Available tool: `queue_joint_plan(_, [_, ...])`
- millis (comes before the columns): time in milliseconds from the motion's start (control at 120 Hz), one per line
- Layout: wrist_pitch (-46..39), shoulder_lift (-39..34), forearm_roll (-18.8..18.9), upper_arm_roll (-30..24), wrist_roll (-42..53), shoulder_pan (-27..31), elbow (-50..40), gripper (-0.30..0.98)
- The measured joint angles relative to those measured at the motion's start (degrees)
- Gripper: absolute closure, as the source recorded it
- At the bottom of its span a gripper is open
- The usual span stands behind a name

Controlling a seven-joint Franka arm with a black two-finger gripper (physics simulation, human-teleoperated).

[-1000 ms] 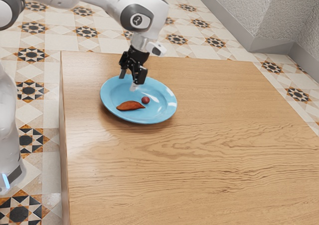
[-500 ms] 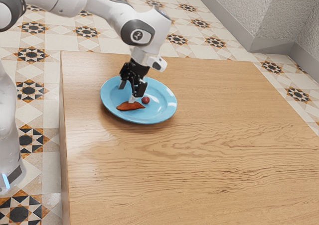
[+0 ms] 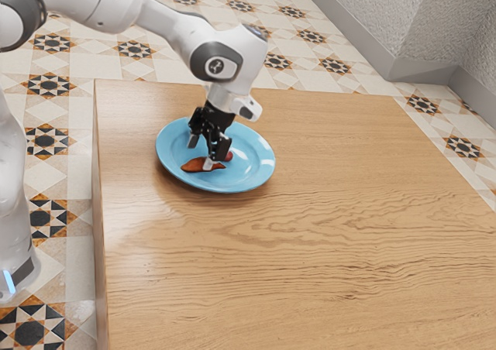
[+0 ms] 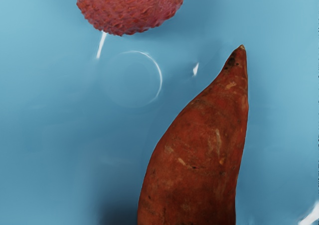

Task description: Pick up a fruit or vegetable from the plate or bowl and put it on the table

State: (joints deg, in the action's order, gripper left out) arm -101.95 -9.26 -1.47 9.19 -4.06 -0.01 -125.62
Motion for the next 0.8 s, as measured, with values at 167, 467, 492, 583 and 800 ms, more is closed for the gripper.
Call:
queue_joint_plan(167, [-0.59, 0.92, -0.65, -0.3, -0.1, -0.08, -0.08, 0.0])
queue_joint_plan(467, [-1.04, 1.83, -1.52, -0.3, -0.21, -0.06, -0.09, 0.16])
queue_joint_plan(492, [-1.05, 1.86, -1.58, -0.29, -0.21, -0.07, -0.09, 0.19])
queue_joint_plan(583, [-1.08, 1.91, -1.72, -0.22, -0.21, -0.07, -0.09, 0.31])
queue_joint_plan(800, [-1.1, 2.22, -1.75, 0.11, 0.19, 0.06, -0.08, 0.52])
